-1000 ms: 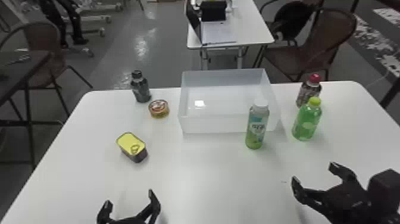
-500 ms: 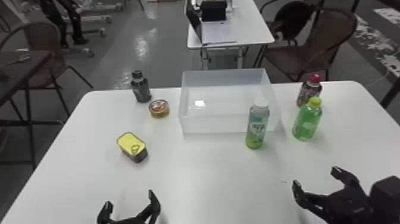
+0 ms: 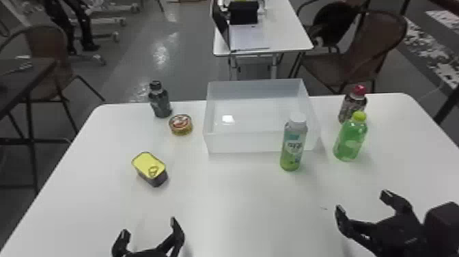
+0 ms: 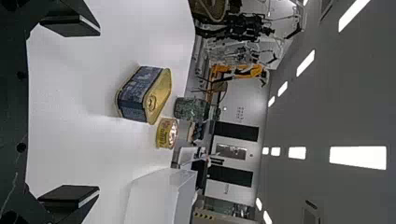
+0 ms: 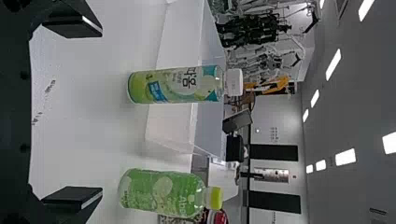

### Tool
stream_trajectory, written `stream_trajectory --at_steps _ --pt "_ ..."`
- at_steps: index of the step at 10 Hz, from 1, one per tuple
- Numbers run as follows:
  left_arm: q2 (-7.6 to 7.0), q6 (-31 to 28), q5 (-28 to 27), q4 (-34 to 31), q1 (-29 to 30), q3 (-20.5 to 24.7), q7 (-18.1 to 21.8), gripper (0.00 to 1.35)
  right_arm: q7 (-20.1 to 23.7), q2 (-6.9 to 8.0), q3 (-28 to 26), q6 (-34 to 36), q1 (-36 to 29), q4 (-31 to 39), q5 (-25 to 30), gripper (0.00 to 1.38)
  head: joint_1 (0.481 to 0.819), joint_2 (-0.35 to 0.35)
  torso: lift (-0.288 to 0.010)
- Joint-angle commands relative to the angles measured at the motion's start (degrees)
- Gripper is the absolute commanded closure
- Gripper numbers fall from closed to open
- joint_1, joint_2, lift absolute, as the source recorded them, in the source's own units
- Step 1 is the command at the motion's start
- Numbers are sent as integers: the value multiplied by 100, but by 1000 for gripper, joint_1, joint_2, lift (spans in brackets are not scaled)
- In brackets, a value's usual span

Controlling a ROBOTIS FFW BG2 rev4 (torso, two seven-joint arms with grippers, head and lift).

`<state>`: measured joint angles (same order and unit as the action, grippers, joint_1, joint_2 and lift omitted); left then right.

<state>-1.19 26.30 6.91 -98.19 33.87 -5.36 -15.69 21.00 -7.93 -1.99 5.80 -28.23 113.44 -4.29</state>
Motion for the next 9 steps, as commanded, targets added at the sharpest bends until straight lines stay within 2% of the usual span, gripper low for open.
stream_trajectory --at_steps 1,9 --pt "-4 7 3 10 -30 0 49 108 1 2 -11 0 20 -6 -11 101 695 93 -129" --pt "-4 16 20 37 -118 -26 110 108 1 2 -11 18 46 -15 -28 101 695 81 -129"
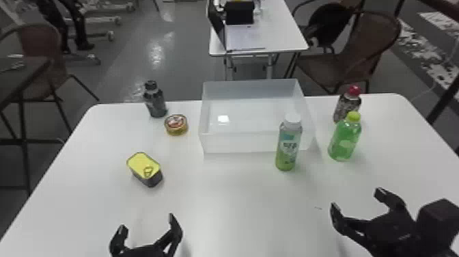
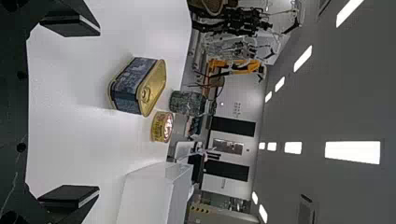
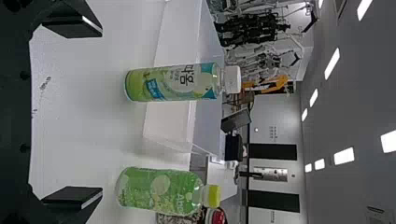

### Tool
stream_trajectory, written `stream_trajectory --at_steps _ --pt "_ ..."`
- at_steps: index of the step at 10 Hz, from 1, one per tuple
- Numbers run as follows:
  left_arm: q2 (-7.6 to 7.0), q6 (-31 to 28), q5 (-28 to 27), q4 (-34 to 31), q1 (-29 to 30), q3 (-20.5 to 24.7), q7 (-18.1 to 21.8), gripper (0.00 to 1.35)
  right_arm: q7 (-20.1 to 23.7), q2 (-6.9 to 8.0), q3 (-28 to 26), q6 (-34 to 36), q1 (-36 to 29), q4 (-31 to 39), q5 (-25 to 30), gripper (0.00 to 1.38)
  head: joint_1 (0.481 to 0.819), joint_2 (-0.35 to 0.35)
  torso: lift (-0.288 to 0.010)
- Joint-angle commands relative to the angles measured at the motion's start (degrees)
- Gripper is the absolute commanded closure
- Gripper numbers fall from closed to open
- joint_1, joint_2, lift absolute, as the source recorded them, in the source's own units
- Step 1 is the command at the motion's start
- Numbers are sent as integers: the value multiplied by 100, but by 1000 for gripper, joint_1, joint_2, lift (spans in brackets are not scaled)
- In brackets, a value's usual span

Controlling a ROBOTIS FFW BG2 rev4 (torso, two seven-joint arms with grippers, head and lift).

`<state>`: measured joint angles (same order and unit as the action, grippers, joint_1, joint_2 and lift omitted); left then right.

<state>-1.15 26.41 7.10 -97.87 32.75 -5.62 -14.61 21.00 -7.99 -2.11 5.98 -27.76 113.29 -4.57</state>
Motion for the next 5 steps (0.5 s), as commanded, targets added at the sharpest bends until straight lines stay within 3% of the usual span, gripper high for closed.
stream_trajectory --at_steps 1,5 --pt "1 4 29 22 -6 -9 11 108 0 -1 0 0 -1 0 0 101 695 80 -129" --pt "-8 4 64 40 -23 -18 37 108 0 -1 0 9 -10 -9 -9 102 695 79 -129"
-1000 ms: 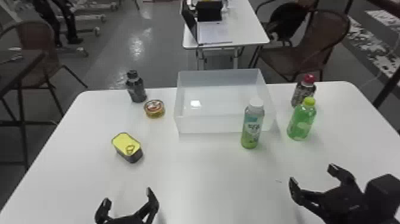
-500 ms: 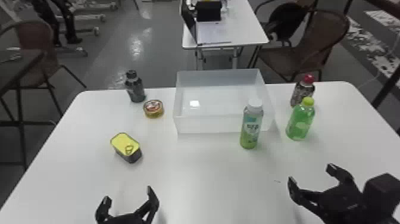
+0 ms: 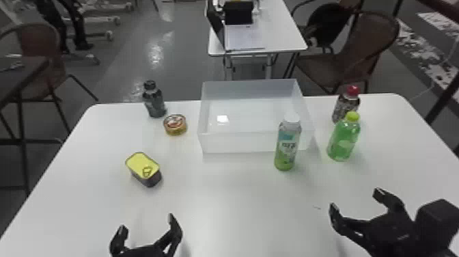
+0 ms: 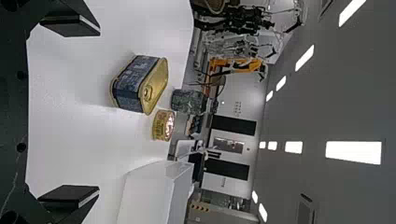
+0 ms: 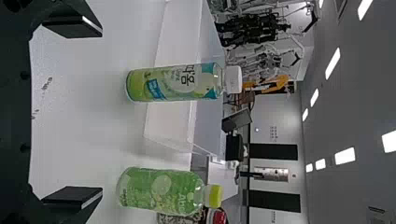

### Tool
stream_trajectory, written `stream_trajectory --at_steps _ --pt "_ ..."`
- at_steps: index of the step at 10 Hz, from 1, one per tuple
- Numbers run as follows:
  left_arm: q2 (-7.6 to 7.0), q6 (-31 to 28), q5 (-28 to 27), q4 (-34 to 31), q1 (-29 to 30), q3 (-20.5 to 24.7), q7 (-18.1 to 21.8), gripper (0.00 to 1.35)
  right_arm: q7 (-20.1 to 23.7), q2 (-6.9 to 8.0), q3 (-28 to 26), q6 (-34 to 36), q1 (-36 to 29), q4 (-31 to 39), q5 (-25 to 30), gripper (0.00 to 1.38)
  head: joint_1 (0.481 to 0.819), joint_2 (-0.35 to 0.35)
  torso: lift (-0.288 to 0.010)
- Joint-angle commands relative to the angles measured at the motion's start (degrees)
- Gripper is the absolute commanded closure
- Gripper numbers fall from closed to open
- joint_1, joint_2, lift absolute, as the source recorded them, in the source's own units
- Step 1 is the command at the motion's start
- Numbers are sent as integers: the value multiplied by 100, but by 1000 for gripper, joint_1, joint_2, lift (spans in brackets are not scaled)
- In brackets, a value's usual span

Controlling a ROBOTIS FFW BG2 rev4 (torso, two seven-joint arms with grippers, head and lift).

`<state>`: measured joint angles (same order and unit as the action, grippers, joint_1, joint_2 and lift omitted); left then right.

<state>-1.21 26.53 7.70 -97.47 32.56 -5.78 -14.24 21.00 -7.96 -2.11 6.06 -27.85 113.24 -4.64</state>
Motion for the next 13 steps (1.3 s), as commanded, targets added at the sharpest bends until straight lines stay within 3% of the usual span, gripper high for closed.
stream_trajectory --at_steps 1,13 --pt "-2 1 21 9 -22 -11 9 108 0 5 0 0 -2 -4 -11 102 695 78 -129" --pt "-2 19 179 79 -39 -64 53 108 0 5 0 9 7 -30 -46 102 695 73 -129"
